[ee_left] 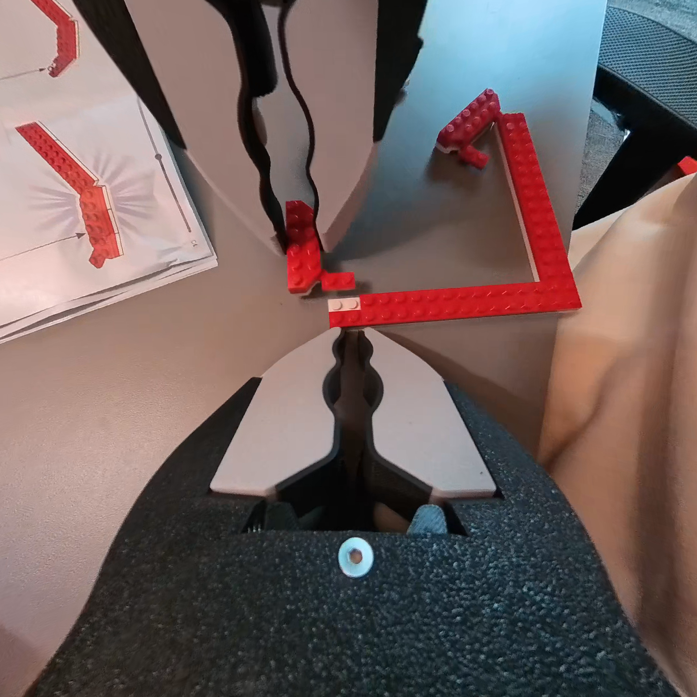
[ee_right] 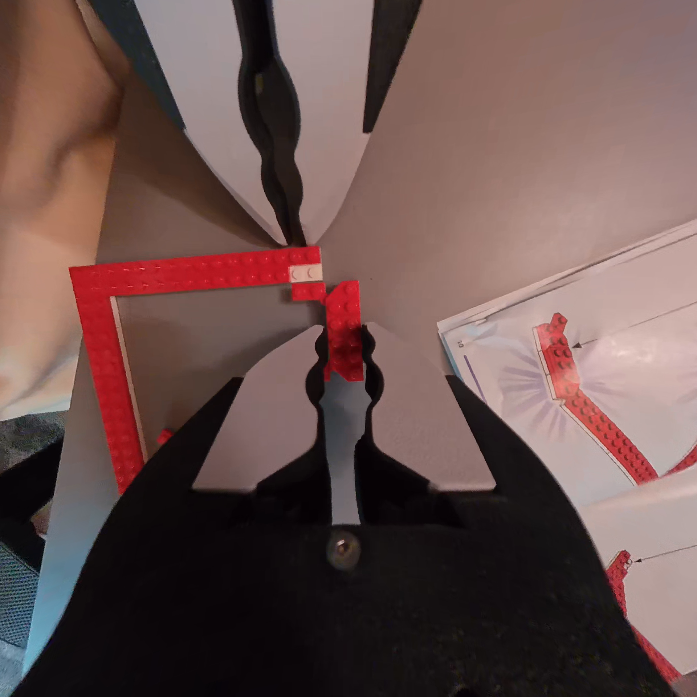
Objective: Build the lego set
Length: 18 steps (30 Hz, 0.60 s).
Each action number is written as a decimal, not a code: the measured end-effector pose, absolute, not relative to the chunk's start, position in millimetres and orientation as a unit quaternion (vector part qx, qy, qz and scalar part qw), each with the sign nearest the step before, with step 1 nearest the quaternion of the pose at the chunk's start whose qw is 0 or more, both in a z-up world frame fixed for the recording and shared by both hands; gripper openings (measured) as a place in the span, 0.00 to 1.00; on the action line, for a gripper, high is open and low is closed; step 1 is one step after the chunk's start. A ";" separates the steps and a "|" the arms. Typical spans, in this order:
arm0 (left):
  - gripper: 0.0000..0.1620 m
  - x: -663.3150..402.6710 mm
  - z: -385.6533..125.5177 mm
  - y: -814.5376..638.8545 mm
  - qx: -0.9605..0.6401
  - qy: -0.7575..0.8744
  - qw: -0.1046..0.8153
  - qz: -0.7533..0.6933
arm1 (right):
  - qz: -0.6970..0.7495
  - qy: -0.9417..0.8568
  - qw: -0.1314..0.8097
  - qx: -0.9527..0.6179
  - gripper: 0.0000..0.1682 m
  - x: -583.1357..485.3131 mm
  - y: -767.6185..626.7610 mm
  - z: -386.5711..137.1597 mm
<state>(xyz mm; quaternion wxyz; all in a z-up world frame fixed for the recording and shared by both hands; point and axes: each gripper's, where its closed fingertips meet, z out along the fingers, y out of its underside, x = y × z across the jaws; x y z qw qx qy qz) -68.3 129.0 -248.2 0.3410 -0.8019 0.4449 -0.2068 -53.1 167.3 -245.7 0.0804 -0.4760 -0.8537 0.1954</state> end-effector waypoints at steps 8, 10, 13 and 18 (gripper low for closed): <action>0.04 -68.7 -246.7 130.7 -0.800 0.445 0.346 -0.206 | 0.190 -0.860 0.086 -0.466 0.10 -59.2 162.9 -250.0; 0.04 -69.9 -243.9 133.0 -0.797 0.445 0.354 -0.203 | 0.190 -0.861 0.088 -0.464 0.10 -59.6 162.2 -249.4; 0.04 -69.4 -239.1 135.7 -0.792 0.445 0.365 -0.205 | 0.185 -0.862 0.090 -0.464 0.10 -60.0 162.4 -248.2; 0.04 -65.4 -239.2 135.6 -0.783 0.461 0.369 -0.199 | 0.183 -0.864 0.087 -0.461 0.10 -60.1 160.3 -250.0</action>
